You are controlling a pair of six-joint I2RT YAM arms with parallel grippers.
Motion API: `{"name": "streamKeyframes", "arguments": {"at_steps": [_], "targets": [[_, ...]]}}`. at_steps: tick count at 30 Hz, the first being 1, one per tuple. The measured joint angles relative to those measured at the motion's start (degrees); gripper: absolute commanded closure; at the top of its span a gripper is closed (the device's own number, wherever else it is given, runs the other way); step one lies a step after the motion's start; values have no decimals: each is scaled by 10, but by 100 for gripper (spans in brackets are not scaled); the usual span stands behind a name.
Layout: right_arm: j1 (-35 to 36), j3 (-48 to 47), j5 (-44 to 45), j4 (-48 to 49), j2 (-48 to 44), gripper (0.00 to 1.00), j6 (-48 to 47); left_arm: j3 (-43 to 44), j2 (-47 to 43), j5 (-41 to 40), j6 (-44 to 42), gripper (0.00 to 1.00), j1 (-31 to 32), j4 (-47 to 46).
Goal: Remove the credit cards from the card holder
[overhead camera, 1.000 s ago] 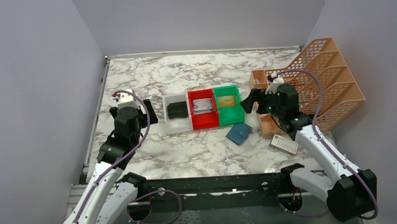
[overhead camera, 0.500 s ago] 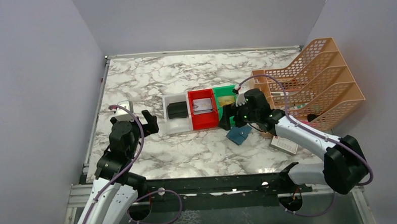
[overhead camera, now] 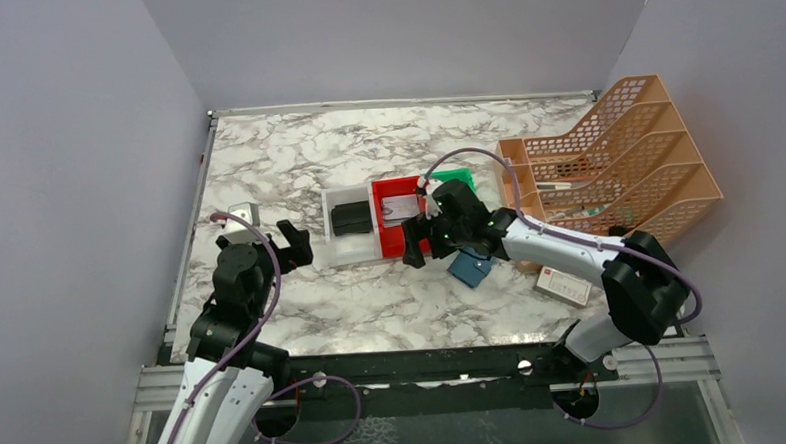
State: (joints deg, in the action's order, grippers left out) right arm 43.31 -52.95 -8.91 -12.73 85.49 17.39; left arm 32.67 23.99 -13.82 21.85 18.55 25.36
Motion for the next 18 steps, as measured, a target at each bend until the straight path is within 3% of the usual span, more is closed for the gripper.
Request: {"name": "streamKeyframes", "arguments": {"at_steps": [18], "targets": [[49,-141,200,-81,172,1,96,-7,-2,31,18,1,-2,-2]]}}
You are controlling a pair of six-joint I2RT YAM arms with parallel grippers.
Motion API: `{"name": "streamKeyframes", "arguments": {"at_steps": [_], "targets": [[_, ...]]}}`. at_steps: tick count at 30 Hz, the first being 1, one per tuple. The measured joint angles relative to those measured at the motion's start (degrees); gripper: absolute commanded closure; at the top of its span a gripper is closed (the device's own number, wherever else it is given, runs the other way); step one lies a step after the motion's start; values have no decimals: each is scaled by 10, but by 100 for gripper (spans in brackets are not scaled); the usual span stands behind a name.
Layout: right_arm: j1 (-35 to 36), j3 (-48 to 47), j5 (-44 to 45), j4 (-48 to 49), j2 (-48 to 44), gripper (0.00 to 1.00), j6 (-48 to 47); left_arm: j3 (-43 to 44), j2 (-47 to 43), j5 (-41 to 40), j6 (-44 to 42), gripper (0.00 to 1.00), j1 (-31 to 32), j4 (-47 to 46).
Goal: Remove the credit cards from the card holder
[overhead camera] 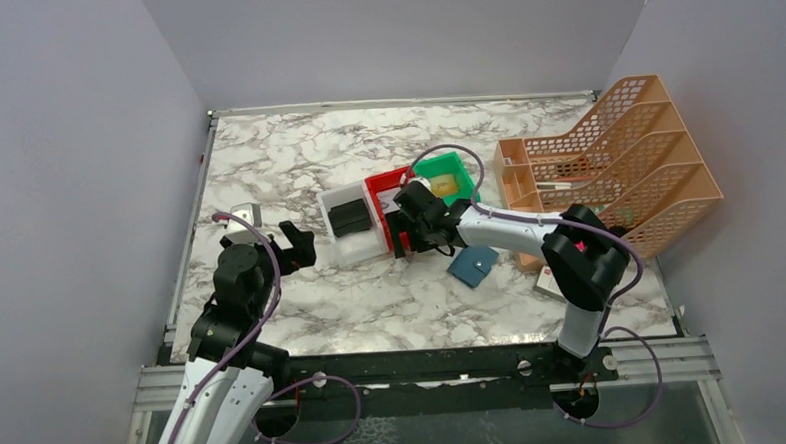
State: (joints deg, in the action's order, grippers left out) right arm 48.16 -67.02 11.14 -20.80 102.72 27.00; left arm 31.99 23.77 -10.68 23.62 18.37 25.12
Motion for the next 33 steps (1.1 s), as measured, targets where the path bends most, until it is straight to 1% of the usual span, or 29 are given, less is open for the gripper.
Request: {"name": "streamKeyframes", "arguments": {"at_steps": [6,12,15,17,20,24,28,31,33], "targets": [[3,-11,-4,28,46,1,16,0,1,1,2,1,-7,-4],[13,4,-16,72,31,1,12,-1,15,8,2,1,-11,-7],[14,42,-15,81,-24,1,4,-1,21,11,4,1,-12,-7],[14,66,4,79,-75,1,6,-1,23,12,4,1,-12,-7],[14,116,67,79,-166,1,28,-2,24,14,5,1,-13,-6],[14,212,178,61,-275,1,98,-2,24,15,6,1,-15,-7],[13,299,244,35,-326,1,171,-3,19,17,7,1,-15,-7],[5,339,261,29,-335,1,208,-3,17,19,8,1,-15,-7],[-2,345,261,30,-330,1,222,-3,17,21,8,1,-15,-7]]}}
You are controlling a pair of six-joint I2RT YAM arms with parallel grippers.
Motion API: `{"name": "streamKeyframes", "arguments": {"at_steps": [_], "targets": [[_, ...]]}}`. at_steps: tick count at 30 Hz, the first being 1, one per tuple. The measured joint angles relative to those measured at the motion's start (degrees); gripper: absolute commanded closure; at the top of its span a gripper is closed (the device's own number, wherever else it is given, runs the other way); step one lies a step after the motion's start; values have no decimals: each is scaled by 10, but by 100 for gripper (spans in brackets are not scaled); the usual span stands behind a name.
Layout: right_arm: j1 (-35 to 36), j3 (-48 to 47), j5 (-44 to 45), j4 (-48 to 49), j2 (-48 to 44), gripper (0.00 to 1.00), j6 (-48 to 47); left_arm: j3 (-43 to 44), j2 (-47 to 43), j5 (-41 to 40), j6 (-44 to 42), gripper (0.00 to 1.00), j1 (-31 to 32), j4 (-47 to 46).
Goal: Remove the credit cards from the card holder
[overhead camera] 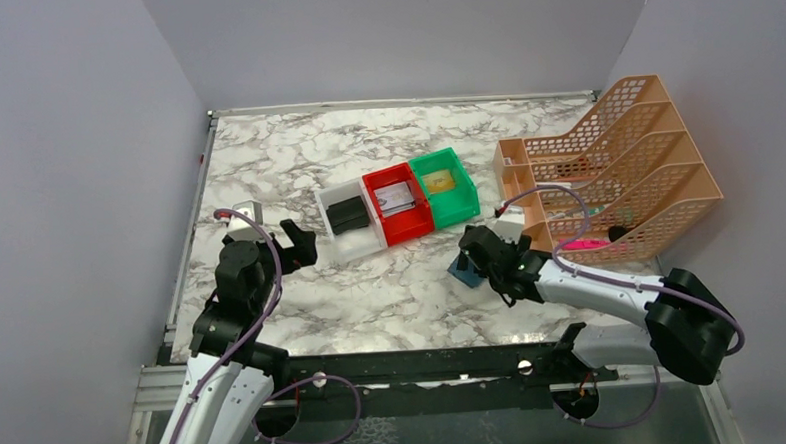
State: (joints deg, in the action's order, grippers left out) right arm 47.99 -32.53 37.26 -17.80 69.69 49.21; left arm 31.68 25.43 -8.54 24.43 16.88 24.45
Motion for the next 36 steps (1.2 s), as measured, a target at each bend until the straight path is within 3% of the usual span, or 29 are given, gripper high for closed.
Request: {"name": "streamKeyframes", "arguments": {"at_steps": [3,9,13,19,23,30,36], "targets": [[-21,-1,-4,15,24,1,11,0,0,2,0,1,0,0],[-38,-19,-37,30,80,22,15,-1,-6,2,0,1,0,0],[-38,-21,-57,32,80,30,15,-3,-8,2,0,1,0,-2],[-38,25,-117,49,21,39,-14,-3,-6,2,0,1,0,-4],[-38,81,-210,94,-38,46,-62,-3,-1,3,0,1,0,-4],[-32,103,-392,172,-36,45,-160,-3,5,4,1,1,0,-4],[25,41,-424,176,35,36,-236,-3,9,4,2,1,0,-4]]}}
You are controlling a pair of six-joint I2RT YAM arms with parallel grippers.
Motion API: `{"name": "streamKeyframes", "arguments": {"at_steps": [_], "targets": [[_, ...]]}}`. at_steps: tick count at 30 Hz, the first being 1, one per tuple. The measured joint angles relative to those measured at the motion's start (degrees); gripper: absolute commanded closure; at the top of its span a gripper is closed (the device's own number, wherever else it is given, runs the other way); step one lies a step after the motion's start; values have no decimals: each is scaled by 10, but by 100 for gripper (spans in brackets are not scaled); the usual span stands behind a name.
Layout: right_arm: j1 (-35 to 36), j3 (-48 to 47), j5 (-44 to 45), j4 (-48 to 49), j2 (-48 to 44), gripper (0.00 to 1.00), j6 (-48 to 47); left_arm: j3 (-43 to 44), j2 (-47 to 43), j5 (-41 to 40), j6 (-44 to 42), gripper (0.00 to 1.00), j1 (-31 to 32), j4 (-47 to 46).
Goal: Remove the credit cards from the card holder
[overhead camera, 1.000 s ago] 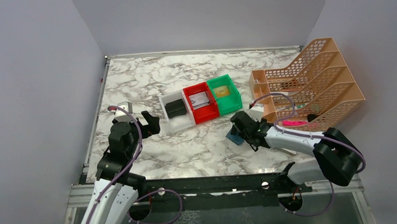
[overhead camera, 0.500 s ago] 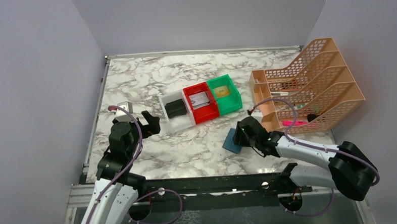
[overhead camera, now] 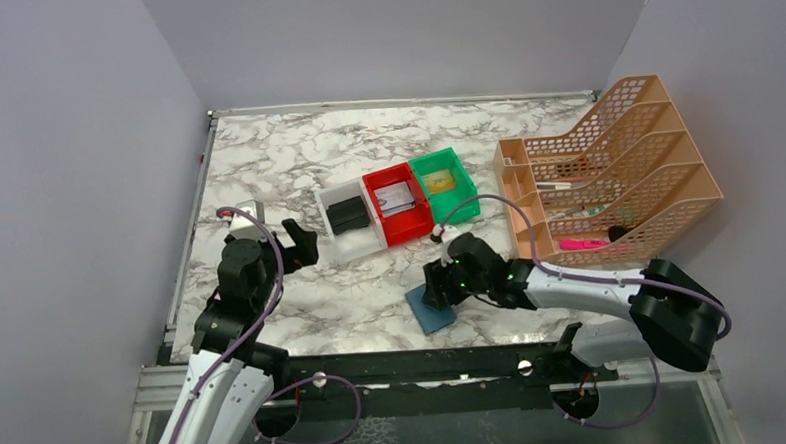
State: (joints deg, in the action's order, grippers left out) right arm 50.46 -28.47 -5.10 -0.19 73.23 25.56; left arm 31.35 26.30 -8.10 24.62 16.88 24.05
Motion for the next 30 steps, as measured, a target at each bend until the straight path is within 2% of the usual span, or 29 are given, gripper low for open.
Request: {"name": "streamKeyframes", "arguments": {"at_steps": [3,6,11,17,22,30], "targets": [[54,-47,45,-16,21,31,-19,0,4,0,0,1,0,0],[91,-74,103,-37,23,32,-23,0,7,1,0,1,0,0],[114,-78,161,-82,20,39,-23,0,9,2,0,1,0,0],[133,-64,158,-88,21,47,-19,0,16,5,0,1,-6,0],[147,-80,180,-101,57,50,1,0,19,14,0,1,-10,0],[153,-119,235,-133,88,65,32,0,32,15,0,1,-12,-7]]}}
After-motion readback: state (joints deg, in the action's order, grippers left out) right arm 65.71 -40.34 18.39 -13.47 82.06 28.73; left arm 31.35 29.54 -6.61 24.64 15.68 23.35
